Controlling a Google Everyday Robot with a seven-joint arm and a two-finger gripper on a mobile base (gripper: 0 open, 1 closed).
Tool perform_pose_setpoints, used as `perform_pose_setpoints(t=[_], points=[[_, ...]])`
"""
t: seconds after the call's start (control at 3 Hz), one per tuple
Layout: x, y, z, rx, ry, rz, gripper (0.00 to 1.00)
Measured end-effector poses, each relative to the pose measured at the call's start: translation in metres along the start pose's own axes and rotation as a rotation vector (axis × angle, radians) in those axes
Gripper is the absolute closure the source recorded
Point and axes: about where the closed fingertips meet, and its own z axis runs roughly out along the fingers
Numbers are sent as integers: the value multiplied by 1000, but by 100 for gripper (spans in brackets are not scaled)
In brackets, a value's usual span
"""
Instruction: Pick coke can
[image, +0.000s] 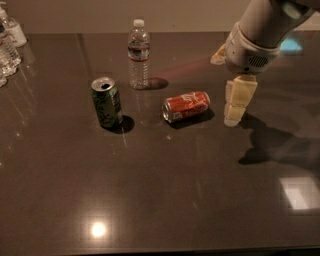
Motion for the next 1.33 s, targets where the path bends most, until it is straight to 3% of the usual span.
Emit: perform_pose_setpoints(t=[0.67, 1.33], points=[[-36, -20, 45, -72, -37, -143, 0], [-58, -19, 80, -146, -56, -220, 0]])
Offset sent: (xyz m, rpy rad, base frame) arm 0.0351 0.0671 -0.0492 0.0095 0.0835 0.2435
